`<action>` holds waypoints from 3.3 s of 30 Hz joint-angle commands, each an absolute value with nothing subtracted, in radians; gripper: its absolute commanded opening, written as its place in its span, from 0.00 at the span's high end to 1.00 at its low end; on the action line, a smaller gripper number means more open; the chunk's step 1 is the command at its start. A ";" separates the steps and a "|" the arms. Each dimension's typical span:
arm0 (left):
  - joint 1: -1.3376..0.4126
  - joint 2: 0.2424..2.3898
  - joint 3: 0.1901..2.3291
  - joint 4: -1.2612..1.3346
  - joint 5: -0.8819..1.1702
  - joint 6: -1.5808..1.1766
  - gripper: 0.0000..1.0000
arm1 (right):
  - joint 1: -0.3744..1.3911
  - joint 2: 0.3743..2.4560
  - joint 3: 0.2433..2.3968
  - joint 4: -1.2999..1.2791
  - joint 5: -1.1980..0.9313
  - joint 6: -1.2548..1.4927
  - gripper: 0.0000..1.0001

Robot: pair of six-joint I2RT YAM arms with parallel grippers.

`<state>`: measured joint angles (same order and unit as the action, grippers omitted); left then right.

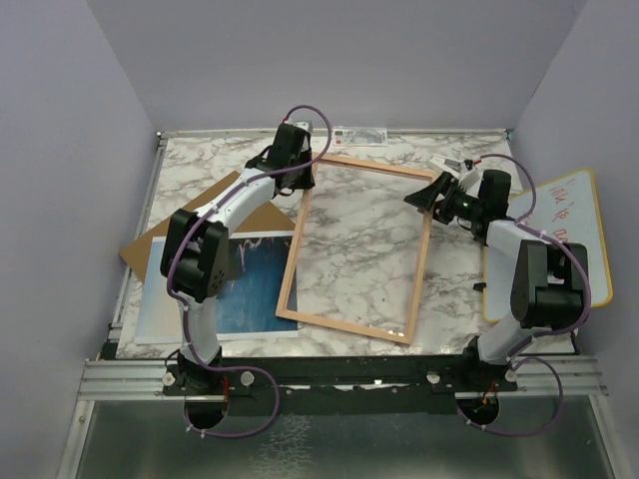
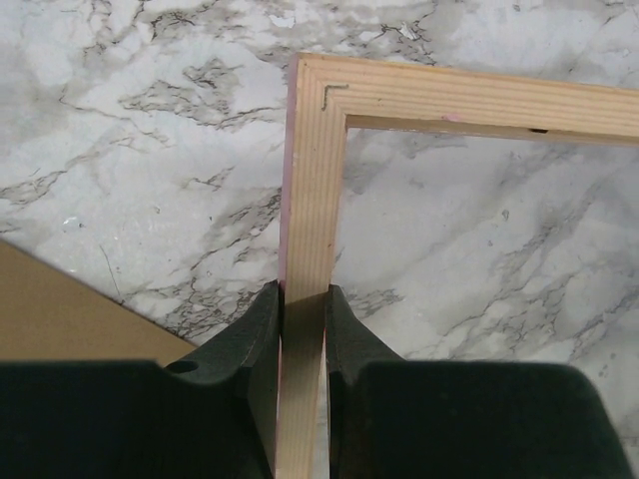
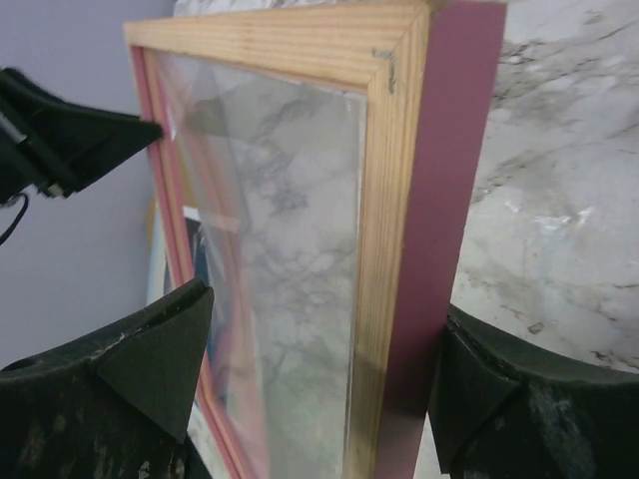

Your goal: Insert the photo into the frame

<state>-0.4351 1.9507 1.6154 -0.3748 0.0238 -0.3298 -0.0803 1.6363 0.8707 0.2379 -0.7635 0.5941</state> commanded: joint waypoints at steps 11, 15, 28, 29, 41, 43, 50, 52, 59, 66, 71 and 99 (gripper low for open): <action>-0.422 2.159 1.808 -0.370 0.166 -0.488 1.00 | -0.082 1.487 0.708 0.535 -1.046 0.727 0.37; -0.422 2.169 1.774 -0.357 0.179 -0.522 1.00 | -0.081 1.489 0.709 0.566 -1.022 0.768 0.37; -0.422 2.194 1.687 -0.317 0.207 -0.583 1.00 | -0.082 1.642 0.620 1.195 -1.077 1.288 0.44; -0.422 2.195 1.684 -0.315 0.203 -0.585 1.00 | -0.082 1.651 0.615 1.222 -1.082 1.317 0.43; -0.420 2.210 1.633 -0.284 0.204 -0.613 0.73 | -0.082 1.677 0.602 1.277 -1.118 1.410 0.37; -0.420 2.210 1.628 -0.280 0.209 -0.615 0.68 | -0.082 1.690 0.600 1.334 -1.114 1.445 0.41; -0.412 2.197 1.624 -0.272 0.218 -0.614 0.47 | -0.082 1.717 0.606 1.396 -1.084 1.493 0.53; -0.407 2.185 1.623 -0.273 0.211 -0.610 0.42 | -0.082 1.701 0.611 1.324 -1.077 1.450 0.56; -0.405 2.122 1.638 -0.314 0.142 -0.553 0.04 | -0.082 1.653 0.624 1.160 -1.054 1.341 0.60; -0.416 2.001 1.652 -0.344 0.075 -0.498 0.01 | -0.082 1.630 0.621 1.101 -1.025 1.332 0.63; -0.506 1.907 1.665 -0.385 0.021 -0.423 0.01 | -0.082 1.599 0.616 1.049 -1.014 1.313 0.63; -0.844 1.837 1.748 -0.398 0.076 -0.416 0.01 | -0.081 1.542 0.520 1.294 -0.897 1.677 0.21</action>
<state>-0.8188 1.8652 1.7073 -0.4061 0.1173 -0.3763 -0.0841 1.5700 0.5377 1.1851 -0.9539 1.5864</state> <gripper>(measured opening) 0.990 0.780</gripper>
